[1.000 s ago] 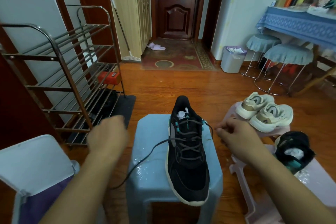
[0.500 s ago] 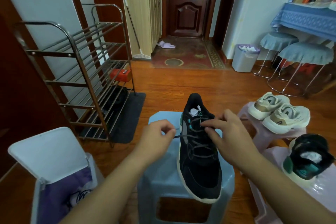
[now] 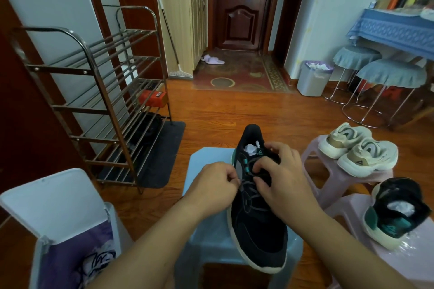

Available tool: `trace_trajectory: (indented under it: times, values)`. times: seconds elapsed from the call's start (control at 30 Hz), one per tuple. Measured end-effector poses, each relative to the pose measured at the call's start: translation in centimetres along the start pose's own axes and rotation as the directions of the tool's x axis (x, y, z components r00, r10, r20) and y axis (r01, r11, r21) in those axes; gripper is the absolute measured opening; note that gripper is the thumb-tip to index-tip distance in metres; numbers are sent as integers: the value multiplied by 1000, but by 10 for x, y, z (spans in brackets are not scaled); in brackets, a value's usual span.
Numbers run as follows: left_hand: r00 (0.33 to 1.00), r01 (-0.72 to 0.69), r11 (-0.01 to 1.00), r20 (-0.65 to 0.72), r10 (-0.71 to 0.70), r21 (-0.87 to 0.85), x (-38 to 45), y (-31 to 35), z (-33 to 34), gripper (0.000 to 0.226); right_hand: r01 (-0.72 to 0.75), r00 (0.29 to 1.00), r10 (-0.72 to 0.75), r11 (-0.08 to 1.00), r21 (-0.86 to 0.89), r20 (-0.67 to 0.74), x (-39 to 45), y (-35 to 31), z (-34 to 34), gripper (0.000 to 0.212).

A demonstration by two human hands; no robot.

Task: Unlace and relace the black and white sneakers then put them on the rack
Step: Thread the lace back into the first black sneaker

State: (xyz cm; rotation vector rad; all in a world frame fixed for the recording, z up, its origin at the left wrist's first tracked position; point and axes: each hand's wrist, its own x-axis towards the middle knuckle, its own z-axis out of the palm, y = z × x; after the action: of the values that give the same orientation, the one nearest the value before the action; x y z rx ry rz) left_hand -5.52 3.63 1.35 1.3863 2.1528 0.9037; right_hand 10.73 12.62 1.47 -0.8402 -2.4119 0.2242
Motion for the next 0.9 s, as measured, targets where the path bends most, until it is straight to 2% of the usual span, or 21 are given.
trace_trajectory:
  times: [0.1, 0.3, 0.47, 0.63, 0.77, 0.9]
  values:
    - [1000, 6, 999, -15, -7, -53, -1, 4, 3, 18, 43, 999, -43, 999, -12, -19, -4, -6, 0, 13]
    - [1000, 26, 1000, -5, -26, -1, 1, 10, 3, 16, 59, 998, -62, 994, -90, -23, -9, -8, 3, 4]
    - [997, -29, 998, -72, 32, 48, 5, 10, 9, 17, 25, 993, -33, 997, -75, -112, -13, -9, 20, 15]
    - [991, -133, 987, -20, 131, -89, 14, -6, 5, 15, -54, 990, 55, 998, 12, -128, -9, -7, 22, 19]
    - [991, -128, 957, 10, 135, -259, 15, -13, 7, 14, -91, 988, 96, 995, 42, -121, 0, -7, 20, 17]
    - [984, -170, 955, 1, 175, -242, 17, -17, 7, 17, -127, 982, 131, 991, 40, -133, 2, -12, 23, 20]
